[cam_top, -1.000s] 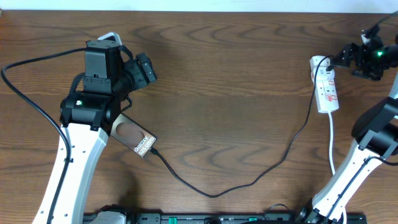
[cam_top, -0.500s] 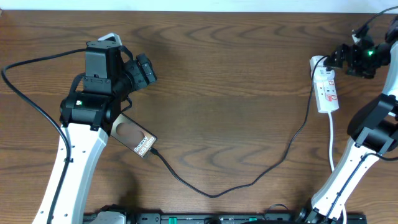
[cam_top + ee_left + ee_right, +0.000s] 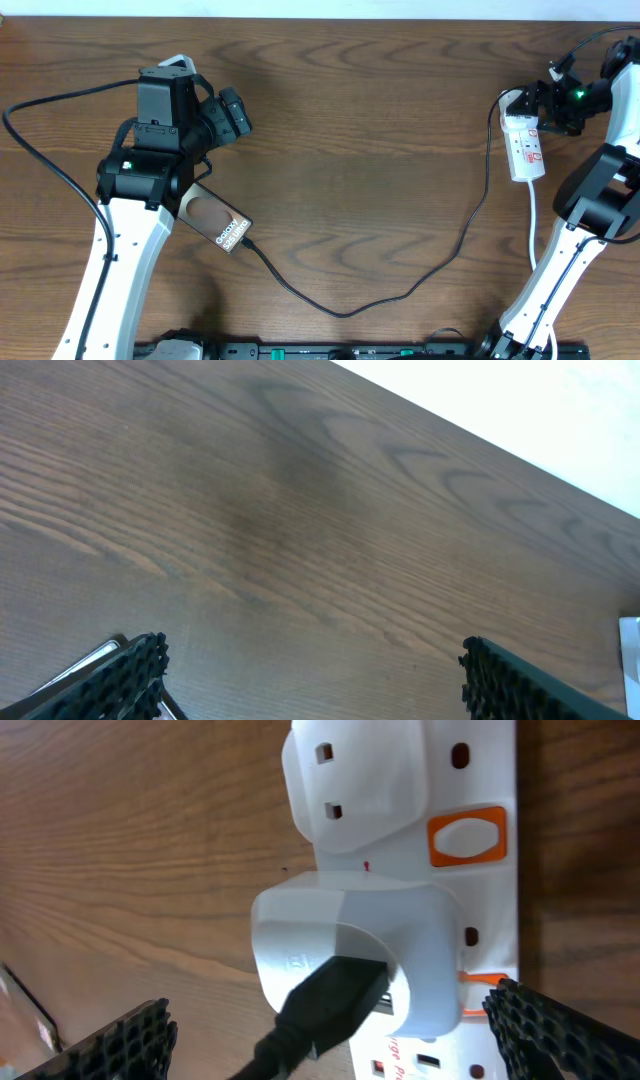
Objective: Plug charger to phone and switch on socket
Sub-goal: 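Press down the orange switch on the white power strip with the right gripper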
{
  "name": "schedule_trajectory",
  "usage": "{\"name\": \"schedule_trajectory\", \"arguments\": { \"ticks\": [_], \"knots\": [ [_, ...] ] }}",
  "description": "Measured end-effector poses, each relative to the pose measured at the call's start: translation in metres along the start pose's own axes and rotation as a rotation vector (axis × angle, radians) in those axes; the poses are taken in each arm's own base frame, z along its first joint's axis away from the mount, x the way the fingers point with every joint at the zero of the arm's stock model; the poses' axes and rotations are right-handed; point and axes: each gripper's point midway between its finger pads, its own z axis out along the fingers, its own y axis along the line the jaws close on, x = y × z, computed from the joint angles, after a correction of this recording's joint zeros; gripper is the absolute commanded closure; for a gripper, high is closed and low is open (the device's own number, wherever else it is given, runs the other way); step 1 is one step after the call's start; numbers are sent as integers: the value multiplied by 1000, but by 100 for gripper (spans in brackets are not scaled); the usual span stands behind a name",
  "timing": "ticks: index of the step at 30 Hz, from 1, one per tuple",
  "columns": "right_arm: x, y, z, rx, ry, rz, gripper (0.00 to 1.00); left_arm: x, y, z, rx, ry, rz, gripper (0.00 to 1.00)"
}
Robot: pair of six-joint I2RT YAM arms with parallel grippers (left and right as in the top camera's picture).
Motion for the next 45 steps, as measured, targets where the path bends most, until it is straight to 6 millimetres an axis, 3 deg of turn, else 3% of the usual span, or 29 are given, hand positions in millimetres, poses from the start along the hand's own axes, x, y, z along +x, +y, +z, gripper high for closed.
{"name": "schedule_trajectory", "arguments": {
  "ticks": [45],
  "knots": [
    [10,4,13,-14,40,33,2,2,1,0,-3,6,0,8]
  ]
}}
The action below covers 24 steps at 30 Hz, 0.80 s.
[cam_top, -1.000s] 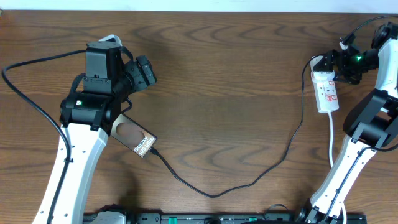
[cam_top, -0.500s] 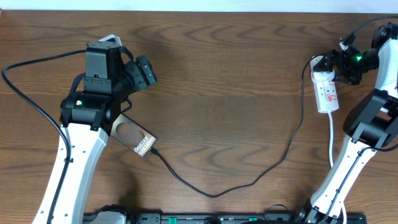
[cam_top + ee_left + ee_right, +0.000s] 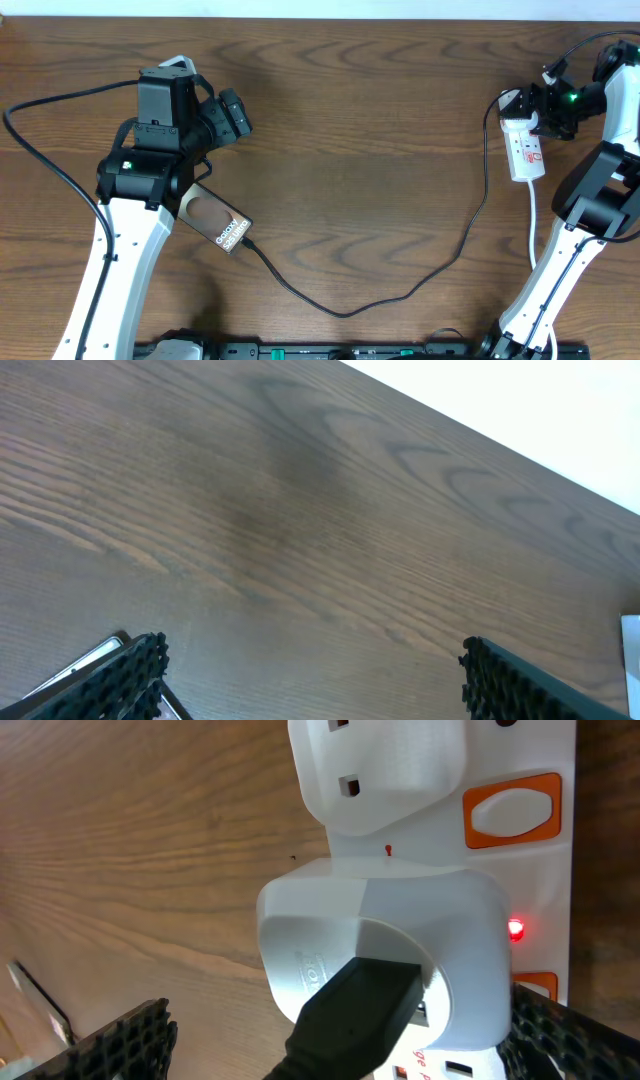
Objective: Plug charger to phone and switch on socket
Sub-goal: 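Press down the orange switch on the white power strip with the right gripper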
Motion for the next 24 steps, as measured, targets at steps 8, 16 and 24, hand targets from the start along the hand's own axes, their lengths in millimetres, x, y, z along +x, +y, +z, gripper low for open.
{"name": "schedule_trajectory", "arguments": {
  "ticks": [8,16,24],
  "knots": [
    [0,-5,0,32,2,23,13,1,1,0,-2,4,0,8],
    [7,-6,-8,83,36,111,16,2,1,0,-4,7,0,8],
    [13,-8,-41,147,36,158,19,3,1,0,-6,10,0,8]
  ]
}}
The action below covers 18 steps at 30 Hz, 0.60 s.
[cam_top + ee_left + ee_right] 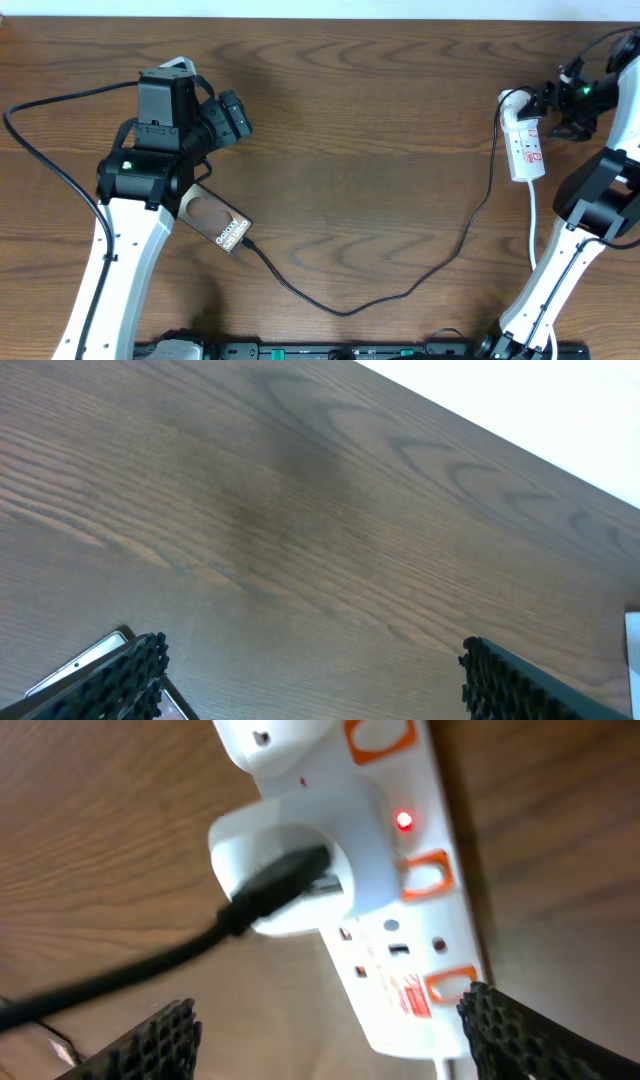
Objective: Plug charger to phone and switch on socket
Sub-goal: 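Press down the orange switch on the white power strip with the right gripper, then raise the right gripper away from the power strip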
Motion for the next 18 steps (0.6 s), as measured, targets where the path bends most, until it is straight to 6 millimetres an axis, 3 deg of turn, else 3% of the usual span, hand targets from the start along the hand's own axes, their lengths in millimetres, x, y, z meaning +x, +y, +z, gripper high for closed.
{"name": "schedule_trajectory", "arguments": {
  "ticks": [8,14,18],
  "knots": [
    [2,-3,-11,40,-7,35,23,2,1,0,-5,9,0,8],
    [3,-12,-16,104,-10,74,20,2,1,0,-5,9,0,8],
    [5,-6,-43,138,-71,73,13,2,1,0,-5,9,0,8]
  ]
}}
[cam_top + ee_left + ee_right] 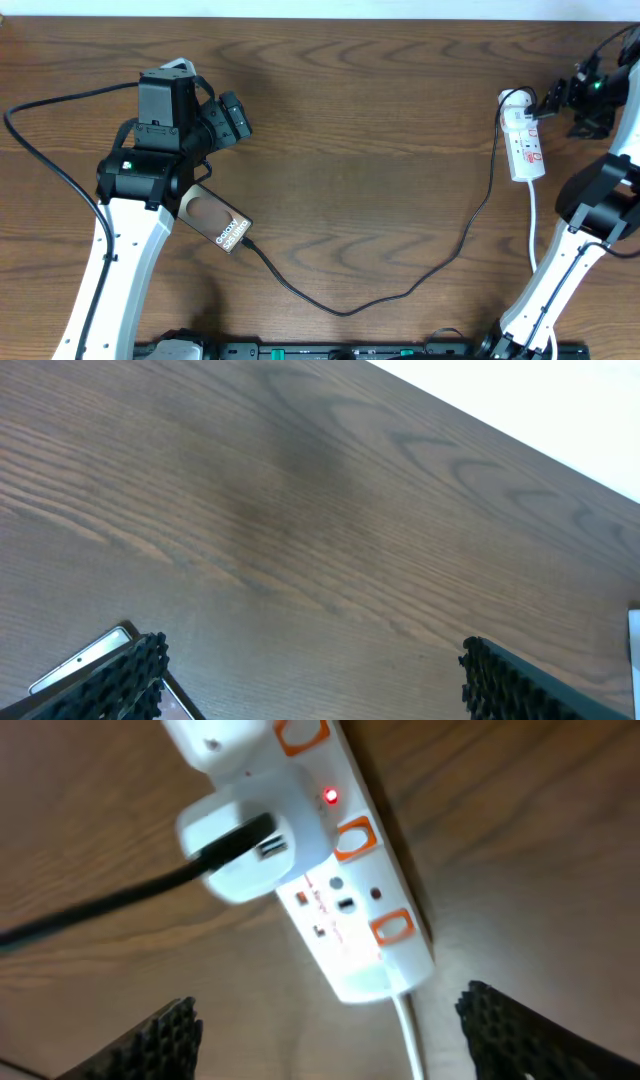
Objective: Plug charger to phone and switch on socket
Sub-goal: 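Raise the right gripper away from the power strip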
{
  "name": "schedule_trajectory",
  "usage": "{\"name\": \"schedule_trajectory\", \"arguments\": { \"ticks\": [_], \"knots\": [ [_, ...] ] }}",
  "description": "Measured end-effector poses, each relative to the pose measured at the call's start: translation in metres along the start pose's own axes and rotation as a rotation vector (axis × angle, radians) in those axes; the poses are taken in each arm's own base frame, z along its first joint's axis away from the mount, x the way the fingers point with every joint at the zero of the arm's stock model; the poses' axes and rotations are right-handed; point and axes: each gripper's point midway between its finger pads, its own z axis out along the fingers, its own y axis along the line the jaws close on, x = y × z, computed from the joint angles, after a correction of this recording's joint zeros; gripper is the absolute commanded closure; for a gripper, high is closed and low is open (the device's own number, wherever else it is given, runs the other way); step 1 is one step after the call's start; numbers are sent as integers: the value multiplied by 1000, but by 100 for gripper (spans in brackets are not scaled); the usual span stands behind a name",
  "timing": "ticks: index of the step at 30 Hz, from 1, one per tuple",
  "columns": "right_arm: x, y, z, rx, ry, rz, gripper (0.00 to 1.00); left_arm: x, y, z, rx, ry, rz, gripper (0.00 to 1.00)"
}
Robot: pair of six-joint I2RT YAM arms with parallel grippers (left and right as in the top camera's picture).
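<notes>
The phone (215,222) lies face up at the table's left with the black cable (400,290) plugged into its lower end. That cable runs right to a white charger (250,835) seated in the white power strip (524,145). A red light (330,796) glows on the strip (340,910) beside an orange switch (352,838). My right gripper (325,1050) is open, raised to the right of the strip. My left gripper (310,685) is open above bare wood, with a corner of the phone (75,665) at its left finger.
The strip's white lead (533,225) runs down the right side toward my right arm's base. A black cable (40,130) loops round the left arm. The table's far edge meets a white wall (560,400).
My right gripper has drawn back farther from the power strip, up and to the right; more of the strip shows, its red light still on. The left arm has barely moved.
At first my right gripper was close over the charger and strip, with no light showing. Then the red light glowed beside the charger. After that the gripper stood farther off, and now farther still. The phone stayed plugged in throughout.
</notes>
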Motion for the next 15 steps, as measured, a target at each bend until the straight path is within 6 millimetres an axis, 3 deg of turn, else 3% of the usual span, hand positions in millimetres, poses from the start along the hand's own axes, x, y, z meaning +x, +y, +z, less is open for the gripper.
{"name": "schedule_trajectory", "arguments": {
  "ticks": [3,10,15],
  "knots": [
    [3,10,-43,12,-99,-8,1,0,0,0,0,0,0,8],
    [40,50,-174,18,-413,-70,1,0,0,0,-1,0,0,8],
    [63,66,-214,14,-518,-99,1,0,0,0,-1,1,0,8]
  ]
}}
